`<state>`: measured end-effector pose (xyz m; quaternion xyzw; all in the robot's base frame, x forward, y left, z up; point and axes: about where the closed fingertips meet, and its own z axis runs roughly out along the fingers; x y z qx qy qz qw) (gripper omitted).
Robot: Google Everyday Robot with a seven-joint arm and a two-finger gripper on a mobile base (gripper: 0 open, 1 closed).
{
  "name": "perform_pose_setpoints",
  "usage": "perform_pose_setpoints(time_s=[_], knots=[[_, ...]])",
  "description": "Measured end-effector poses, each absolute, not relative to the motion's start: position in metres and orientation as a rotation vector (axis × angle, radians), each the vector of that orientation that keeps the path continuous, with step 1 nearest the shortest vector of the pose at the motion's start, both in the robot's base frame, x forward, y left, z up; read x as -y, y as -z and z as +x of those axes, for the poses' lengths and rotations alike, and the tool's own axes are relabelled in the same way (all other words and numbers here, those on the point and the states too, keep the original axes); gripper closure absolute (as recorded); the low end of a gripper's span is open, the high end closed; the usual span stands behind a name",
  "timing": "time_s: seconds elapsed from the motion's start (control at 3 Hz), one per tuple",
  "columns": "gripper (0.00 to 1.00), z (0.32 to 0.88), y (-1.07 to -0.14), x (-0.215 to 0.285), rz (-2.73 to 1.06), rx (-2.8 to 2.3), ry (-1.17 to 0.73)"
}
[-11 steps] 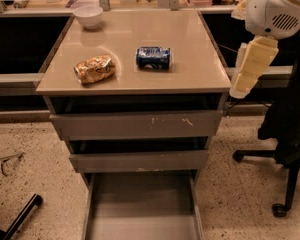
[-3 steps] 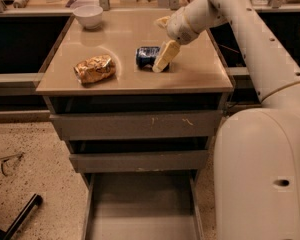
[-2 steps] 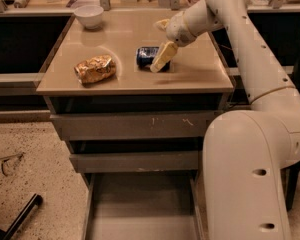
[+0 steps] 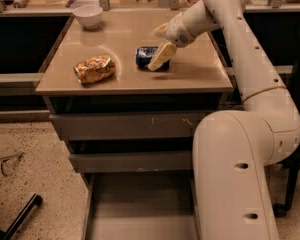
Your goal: Place pepsi can into bottom drawer
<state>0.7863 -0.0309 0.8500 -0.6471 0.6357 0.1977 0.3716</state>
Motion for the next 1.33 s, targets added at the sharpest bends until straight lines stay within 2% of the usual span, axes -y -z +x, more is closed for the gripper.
perform_pose_setpoints(time_s=[1.0,1.33], knots=[[0.88,0.788,-0.85,0.027,-1.652,-1.611,-0.511],[1.0,0.78,-0.876,0.026,-1.629,-1.545,-0.473]])
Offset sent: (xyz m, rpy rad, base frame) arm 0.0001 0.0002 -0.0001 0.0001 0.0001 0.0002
